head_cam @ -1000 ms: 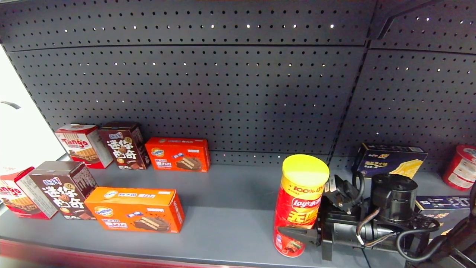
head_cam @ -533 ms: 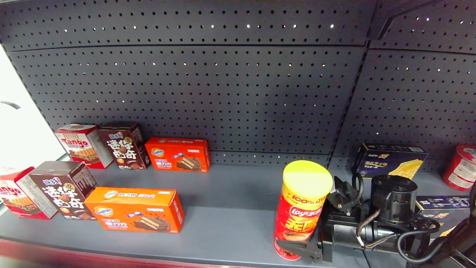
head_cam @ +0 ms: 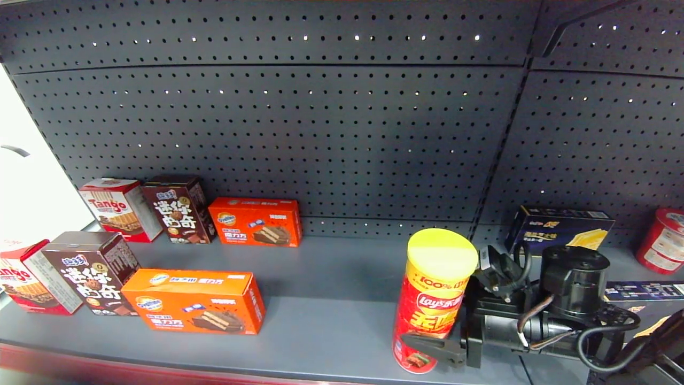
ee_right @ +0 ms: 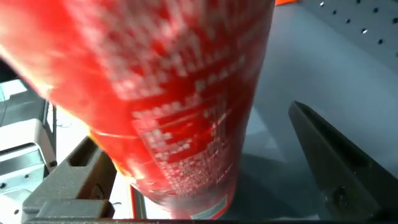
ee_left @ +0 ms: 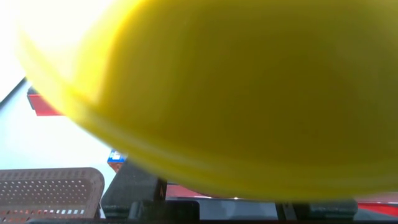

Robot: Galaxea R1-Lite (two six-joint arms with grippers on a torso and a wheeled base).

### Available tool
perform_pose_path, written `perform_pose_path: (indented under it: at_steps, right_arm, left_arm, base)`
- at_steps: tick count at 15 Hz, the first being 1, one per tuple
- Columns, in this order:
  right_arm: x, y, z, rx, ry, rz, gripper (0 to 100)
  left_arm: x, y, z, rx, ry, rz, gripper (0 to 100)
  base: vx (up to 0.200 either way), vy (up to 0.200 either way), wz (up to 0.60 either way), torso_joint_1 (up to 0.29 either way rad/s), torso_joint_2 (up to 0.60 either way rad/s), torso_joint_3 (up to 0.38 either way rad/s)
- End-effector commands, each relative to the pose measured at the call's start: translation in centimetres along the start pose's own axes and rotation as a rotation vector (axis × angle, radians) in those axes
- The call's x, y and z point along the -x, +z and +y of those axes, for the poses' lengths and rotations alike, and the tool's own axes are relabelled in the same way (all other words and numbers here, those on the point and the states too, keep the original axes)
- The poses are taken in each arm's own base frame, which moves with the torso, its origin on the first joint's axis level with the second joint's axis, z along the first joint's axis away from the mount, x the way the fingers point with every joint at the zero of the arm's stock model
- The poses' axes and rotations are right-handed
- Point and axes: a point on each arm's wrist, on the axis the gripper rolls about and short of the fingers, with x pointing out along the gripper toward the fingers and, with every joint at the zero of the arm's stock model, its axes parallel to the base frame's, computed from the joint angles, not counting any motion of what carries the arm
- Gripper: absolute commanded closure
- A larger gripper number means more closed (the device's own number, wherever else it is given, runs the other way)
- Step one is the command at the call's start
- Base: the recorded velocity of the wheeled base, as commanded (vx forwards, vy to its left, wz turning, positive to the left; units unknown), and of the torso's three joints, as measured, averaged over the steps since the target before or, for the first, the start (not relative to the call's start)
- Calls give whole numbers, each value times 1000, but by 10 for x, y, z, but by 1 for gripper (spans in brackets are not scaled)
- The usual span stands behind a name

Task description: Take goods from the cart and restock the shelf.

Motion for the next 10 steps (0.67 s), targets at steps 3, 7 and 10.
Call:
perform_pose_path:
  at_steps: [3, 7, 10]
  right_arm:
    - [10, 10, 0, 21, -21, -28, 0]
    - [17, 21, 6, 49, -19, -59, 0]
    - [19, 24, 13, 55, -4, -64, 0]
  left_arm:
    - [-1, -2, 0, 0, 1, 9, 100]
    - [-2, -3, 0, 0, -4, 10, 100]
    - [-1, -2, 0, 0, -4, 5, 100]
  base:
    - [0, 0, 0, 0, 0, 0]
    - [0, 0, 0, 0, 0, 0]
    - [0, 0, 0, 0, 0, 0]
